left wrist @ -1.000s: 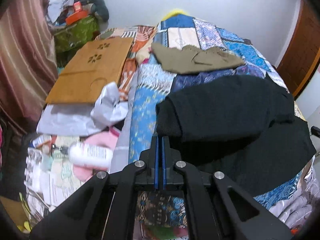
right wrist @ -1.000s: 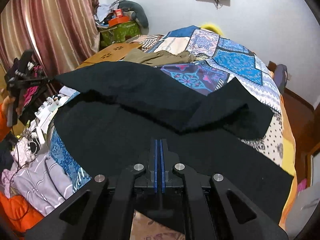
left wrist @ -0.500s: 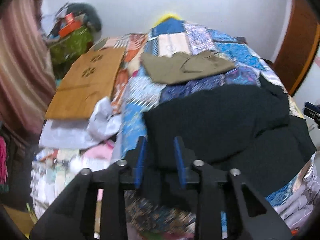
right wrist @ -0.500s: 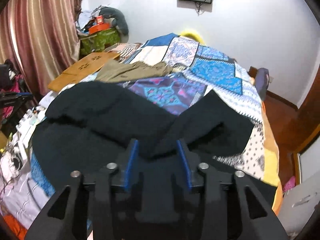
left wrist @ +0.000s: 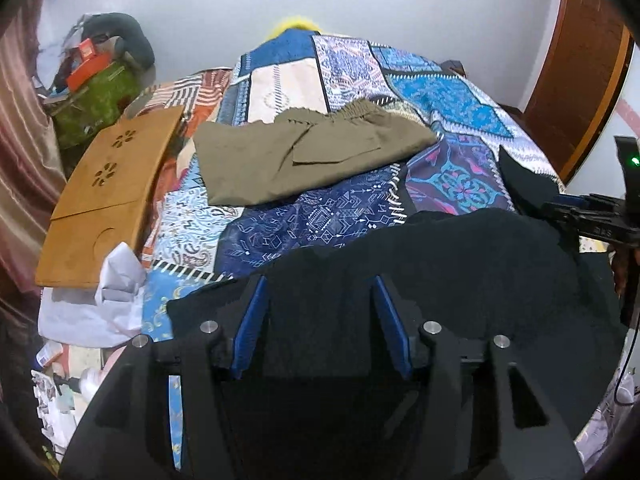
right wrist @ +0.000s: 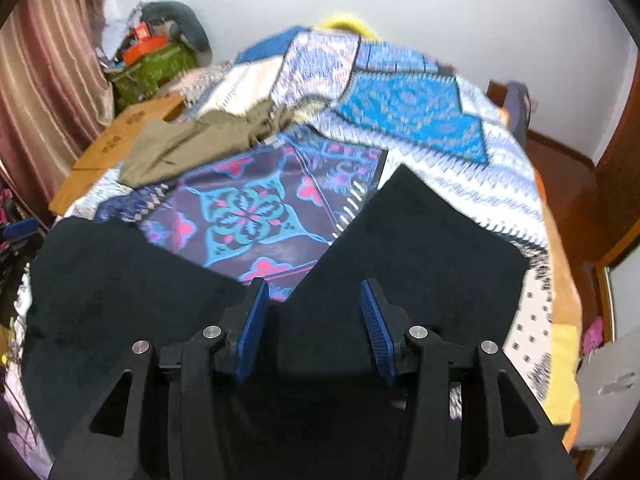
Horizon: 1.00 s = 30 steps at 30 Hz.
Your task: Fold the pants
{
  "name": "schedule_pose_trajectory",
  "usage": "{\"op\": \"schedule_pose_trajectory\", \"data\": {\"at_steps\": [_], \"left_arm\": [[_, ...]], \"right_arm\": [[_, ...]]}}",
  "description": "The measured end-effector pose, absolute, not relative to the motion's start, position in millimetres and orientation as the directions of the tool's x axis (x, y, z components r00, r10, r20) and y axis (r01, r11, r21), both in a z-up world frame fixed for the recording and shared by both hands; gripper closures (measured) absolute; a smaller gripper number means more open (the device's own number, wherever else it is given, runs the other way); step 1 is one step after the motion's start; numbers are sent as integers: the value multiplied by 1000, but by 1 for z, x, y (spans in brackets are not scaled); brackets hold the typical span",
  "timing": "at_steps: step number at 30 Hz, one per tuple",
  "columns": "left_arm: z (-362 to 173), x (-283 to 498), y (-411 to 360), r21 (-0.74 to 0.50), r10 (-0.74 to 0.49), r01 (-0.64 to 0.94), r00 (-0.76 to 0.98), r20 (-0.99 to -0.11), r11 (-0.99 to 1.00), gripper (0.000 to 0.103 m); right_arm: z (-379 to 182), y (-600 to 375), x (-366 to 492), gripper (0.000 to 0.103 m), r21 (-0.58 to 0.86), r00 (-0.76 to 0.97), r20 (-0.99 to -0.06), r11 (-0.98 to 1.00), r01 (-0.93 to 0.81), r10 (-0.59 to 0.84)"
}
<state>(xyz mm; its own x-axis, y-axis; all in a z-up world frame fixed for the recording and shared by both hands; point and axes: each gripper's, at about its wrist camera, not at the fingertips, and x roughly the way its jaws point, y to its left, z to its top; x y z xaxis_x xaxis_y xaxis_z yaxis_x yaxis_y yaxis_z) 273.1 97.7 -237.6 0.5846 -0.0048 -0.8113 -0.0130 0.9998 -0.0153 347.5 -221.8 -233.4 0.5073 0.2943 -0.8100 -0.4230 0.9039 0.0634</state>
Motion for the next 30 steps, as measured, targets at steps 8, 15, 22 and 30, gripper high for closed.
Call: {"op": "schedule_pose_trajectory", "data": {"at_steps": [8, 15, 22, 30], "left_arm": [[-252, 281, 105, -20, -6, -17, 579, -816, 1000, 43], [-244, 269, 116, 7, 32, -45, 584, -811, 999, 43], [-228, 225, 146, 13, 74, -107, 590, -804, 994, 36], [-255, 172, 162, 42, 101, -125, 514, -852, 991, 30]], "right_arm": [[-275, -215, 378, 60, 59, 408, -877, 901, -430, 253], [-277, -226, 386, 98, 75, 419, -871, 914, -399, 255], [-235, -253, 348, 98, 110, 521, -797, 921, -374, 306], [-206, -286, 309, 97, 176, 577, -738, 926, -335, 349]]}}
